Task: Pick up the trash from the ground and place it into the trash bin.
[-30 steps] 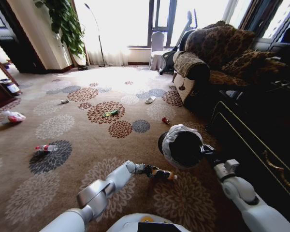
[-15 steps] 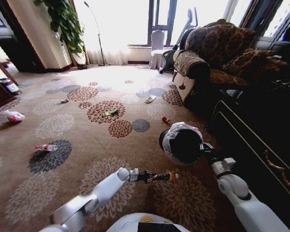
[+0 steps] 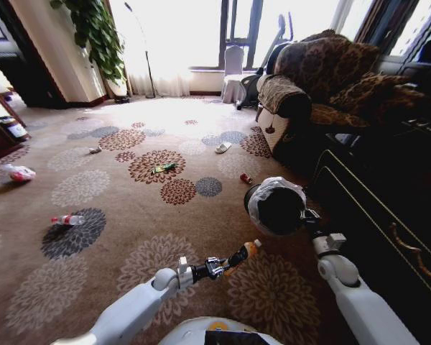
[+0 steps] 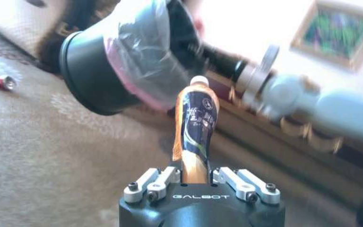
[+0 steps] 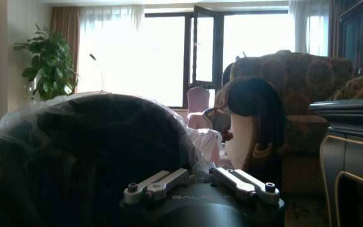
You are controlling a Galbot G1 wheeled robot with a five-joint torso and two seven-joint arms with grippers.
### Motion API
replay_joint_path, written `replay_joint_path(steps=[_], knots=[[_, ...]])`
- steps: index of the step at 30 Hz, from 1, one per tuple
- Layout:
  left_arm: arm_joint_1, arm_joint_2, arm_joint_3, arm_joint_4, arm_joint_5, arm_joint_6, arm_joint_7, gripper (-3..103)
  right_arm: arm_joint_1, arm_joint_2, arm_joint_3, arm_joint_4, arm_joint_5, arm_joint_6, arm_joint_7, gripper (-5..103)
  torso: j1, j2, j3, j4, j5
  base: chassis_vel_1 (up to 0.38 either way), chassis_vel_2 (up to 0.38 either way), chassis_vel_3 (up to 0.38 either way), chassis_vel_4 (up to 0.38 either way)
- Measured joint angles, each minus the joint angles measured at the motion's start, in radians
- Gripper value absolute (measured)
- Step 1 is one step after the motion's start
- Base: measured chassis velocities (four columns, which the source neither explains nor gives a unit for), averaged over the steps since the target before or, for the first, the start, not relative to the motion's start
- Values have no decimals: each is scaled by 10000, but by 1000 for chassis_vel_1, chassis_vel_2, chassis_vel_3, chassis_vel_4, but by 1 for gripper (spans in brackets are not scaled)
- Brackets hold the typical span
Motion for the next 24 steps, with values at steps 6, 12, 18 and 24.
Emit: replay_joint_path(steps=[6,12,18,24], knots=[[1445,422,-592,-2046,-1595,708,-358,22,453,139,-504,-155,-202,22,-14,0,-1,1,0,9,1,0,0,0,0],[2176,112,-757,-3745,-4316,1402,-1439,22,315,342,-624,-193,-495,190,-6,0,-2,2,0,-3,1,0,0,0,0],[1701,-876,-574,-4233,-6877,1648,-3450,22,-28,417,-563,-113,-732,459,-7,0,-2,2,0,-4,4,0,0,0,0],[825,-1858,-190,-3915,-8409,1997,-5129,22,-345,432,-543,49,-1152,777,-8,0,-1,2,1,-1,3,0,0,0,0]])
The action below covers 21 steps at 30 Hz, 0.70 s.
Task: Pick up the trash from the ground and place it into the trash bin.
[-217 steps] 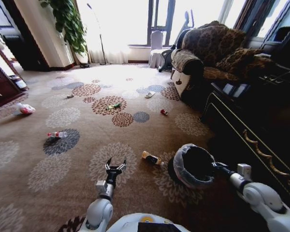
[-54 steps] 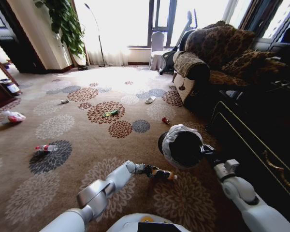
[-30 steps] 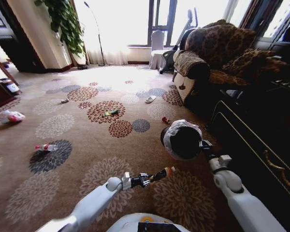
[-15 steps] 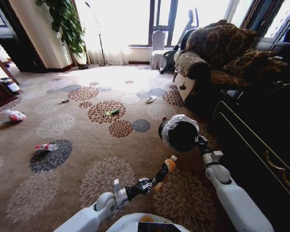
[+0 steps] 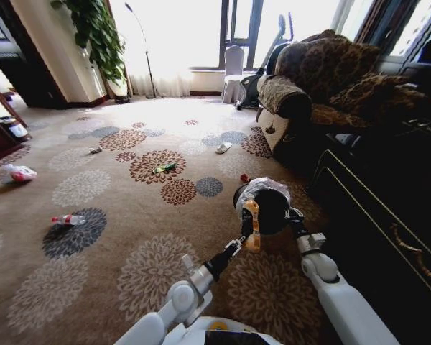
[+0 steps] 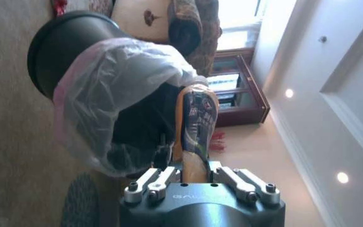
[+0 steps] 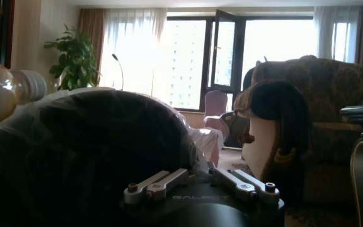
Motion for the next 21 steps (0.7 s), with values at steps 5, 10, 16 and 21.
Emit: replay_joint_path(steps=[5,10,16,21], knots=[[-644,-512,517,368,-380,279,-503,22,-134,35,-8,30,-157,190,0,0,0,0,0,0,1,0,0,0,0],[-1072,-1062,621,837,-598,468,-1049,22,-161,35,-17,27,-180,389,0,0,1,0,0,0,-1,0,0,0,0],[-1474,-1829,198,1699,-800,642,-1617,22,-285,-167,-28,70,-114,509,0,0,1,0,1,0,0,0,0,0,0],[-1934,-2677,-54,2434,-875,977,-1630,31,-327,-325,21,47,45,627,1,0,2,0,0,0,-1,0,0,0,0]])
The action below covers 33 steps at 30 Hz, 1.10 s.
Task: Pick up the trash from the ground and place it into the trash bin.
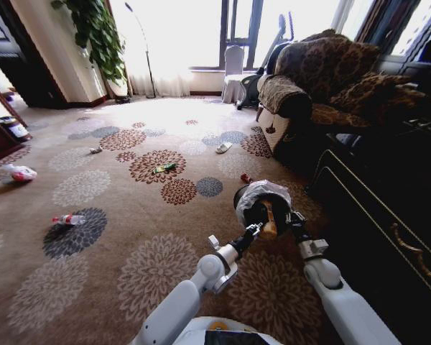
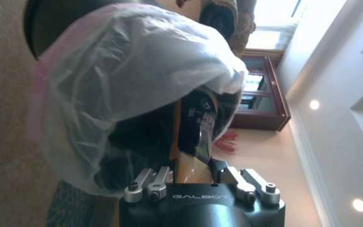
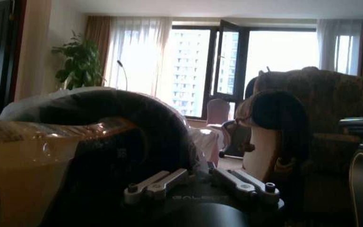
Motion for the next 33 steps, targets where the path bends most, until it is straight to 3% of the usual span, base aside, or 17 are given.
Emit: replay_joint_path(steps=[4,6,9,13,14,19,21,22,24,25,26,27,29,30,31,32,33], knots=[[-75,-24,72,48,-8,3,134,42,-4,-13,14,-18,14,3,0,0,0,0,0,-1,0,0,0,0,0],[-91,-71,-33,78,-93,-74,230,53,-31,-1,40,-30,37,3,1,0,0,0,0,0,-1,0,0,0,0],[-46,15,-71,31,-207,-128,234,57,-80,7,54,-50,42,3,1,0,0,0,0,0,0,0,0,0,0],[228,136,-76,-64,-215,-139,272,80,-165,40,67,-56,31,3,-1,0,0,0,0,1,-1,0,0,0,0],[228,136,-76,-64,-215,-139,272,80,-165,40,67,-56,31,3,-1,0,0,0,0,1,-1,0,0,0,0],[429,266,80,-297,358,-48,484,95,-260,33,110,39,15,-77,0,0,0,0,0,0,-2,0,0,0,0],[547,789,616,-788,1858,210,948,100,-298,-20,189,92,151,-182,-4,0,0,0,0,1,-2,0,0,0,0],[547,789,616,-788,1858,210,948,100,-298,-20,189,92,151,-182,-4,0,0,0,0,1,-2,0,0,0,0],[757,1340,947,-1223,3559,356,1897,100,-294,-101,261,105,342,-215,1,0,0,0,0,-2,-2,0,0,0,0],[906,1651,976,-1453,4648,354,2678,100,-270,-170,305,128,446,-319,1,0,-1,0,-1,-2,-3,0,0,0,0],[1133,2064,816,-1601,6321,106,3844,100,-211,-248,333,139,523,-487,1,0,-2,1,-1,-1,-4,0,0,0,0],[1133,2064,816,-1601,6321,106,3844,100,-211,-248,333,139,523,-487,1,0,-2,1,-1,-1,-4,0,0,0,0],[1351,2449,330,-1621,8154,-411,4791,100,-82,-317,340,127,546,-681,0,0,-2,0,-1,-1,-2,0,0,0,0],[1604,2760,-470,-1672,9895,-1079,5351,100,64,-362,342,100,581,-839,1,0,-2,0,-1,2,-3,0,0,0,0],[1710,2853,-891,-1708,10557,-1450,5567,100,113,-383,346,103,598,-940,1,0,-2,0,0,3,-6,0,0,0,0],[1710,2853,-891,-1708,10557,-1450,5567,100,113,-383,346,103,598,-940,1,0,-2,0,0,3,-6,0,0,0,0],[1813,2938,-1471,-1760,11321,-1897,5831,100,137,-418,360,132,627,-1130,2,0,-2,0,-1,5,-4,0,0,0,0]])
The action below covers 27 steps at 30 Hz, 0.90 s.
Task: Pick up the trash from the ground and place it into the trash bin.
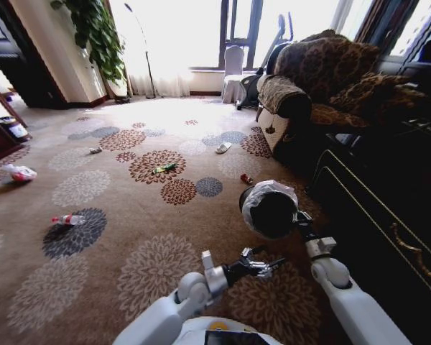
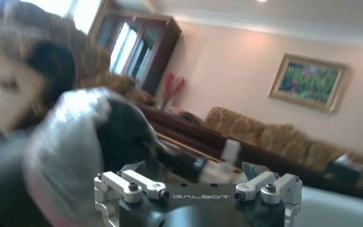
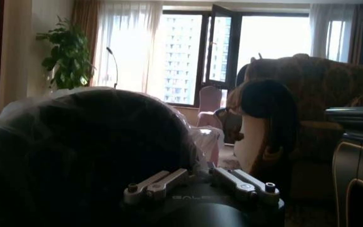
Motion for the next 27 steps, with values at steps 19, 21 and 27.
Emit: replay_joint_path(steps=[19,21,27], knots=[[-1905,-541,-2085,3281,3049,-1883,-4897,100,-952,-144,-1,1142,519,-621,-5,0,-1,0,0,-3,5,-44,15,35,-17],[-1926,-562,-2085,3330,2986,-1871,-4896,100,-959,-129,-5,1135,516,-576,-5,0,-1,0,0,-2,6,-207,113,234,-77],[-1759,-572,-2124,3396,2820,-1839,-4807,100,-987,-82,-11,1089,533,-384,1,0,3,0,1,-4,8,-297,198,300,-190]])
